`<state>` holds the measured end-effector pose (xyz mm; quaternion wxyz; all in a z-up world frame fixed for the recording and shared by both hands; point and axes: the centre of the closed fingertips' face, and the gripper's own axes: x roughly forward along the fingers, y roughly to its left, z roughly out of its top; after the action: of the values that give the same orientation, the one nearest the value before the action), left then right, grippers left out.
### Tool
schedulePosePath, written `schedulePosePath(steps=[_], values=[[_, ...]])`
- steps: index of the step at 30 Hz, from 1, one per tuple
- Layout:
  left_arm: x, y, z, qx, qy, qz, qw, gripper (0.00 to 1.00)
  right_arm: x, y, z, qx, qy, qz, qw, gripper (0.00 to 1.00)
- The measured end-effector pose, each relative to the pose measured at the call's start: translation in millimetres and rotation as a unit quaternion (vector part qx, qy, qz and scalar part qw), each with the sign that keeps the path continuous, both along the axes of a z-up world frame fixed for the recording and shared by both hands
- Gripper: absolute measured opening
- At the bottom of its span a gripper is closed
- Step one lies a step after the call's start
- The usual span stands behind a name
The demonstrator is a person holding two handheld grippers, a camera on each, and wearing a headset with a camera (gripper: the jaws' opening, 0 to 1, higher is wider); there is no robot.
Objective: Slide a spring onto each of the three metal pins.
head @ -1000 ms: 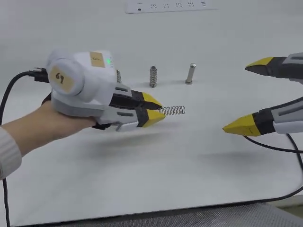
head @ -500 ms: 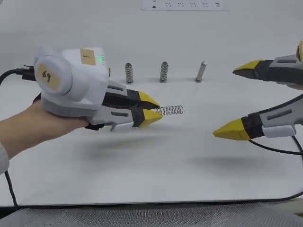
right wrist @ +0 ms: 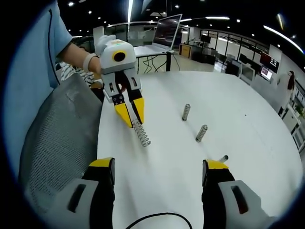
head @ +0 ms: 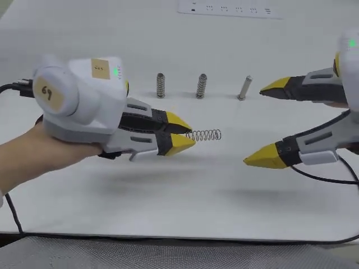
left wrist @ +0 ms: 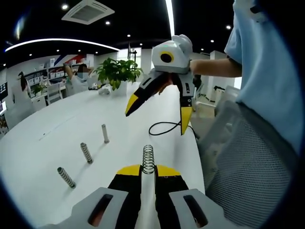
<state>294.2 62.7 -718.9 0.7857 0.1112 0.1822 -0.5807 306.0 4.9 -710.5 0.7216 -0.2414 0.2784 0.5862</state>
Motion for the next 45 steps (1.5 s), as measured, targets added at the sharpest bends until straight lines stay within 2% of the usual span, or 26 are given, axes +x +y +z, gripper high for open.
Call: schedulePosePath(steps=[5, 16, 20, 27, 38, 45], values=[[-1.3, -1.4, 3.1, -0.004, -0.002, -0.005, 1.0000, 0.02, -5.3, 8.3, -3.1, -0.006, 0.006, 0.033, 0.9994, 0.57], [-2.1, -3.4, 6.8, -0.009, -0.001, -0.008, 0.9999, 0.02, -7.3, 18.1, -11.1, -0.017, 0.007, 0.078, 0.9968, 0.44], [-2.8, -4.3, 7.0, -0.009, 0.000, -0.011, 0.9999, 0.02, -6.1, 20.1, -12.8, -0.023, 0.003, 0.096, 0.9951, 0.34], [-3.7, -5.8, 8.7, -0.011, 0.000, -0.015, 0.9998, 0.02, -8.6, 25.6, -16.2, -0.034, -0.004, 0.122, 0.9919, 0.28], [-4.0, -5.9, 8.8, -0.012, 0.000, -0.016, 0.9998, 0.02, -8.9, 29.5, -18.4, -0.037, -0.014, 0.138, 0.9897, 0.12], [-3.9, -7.2, 9.4, -0.013, 0.000, -0.017, 0.9998, 0.02, -11.7, 30.3, -18.1, -0.037, -0.015, 0.142, 0.9891, 0.09]])
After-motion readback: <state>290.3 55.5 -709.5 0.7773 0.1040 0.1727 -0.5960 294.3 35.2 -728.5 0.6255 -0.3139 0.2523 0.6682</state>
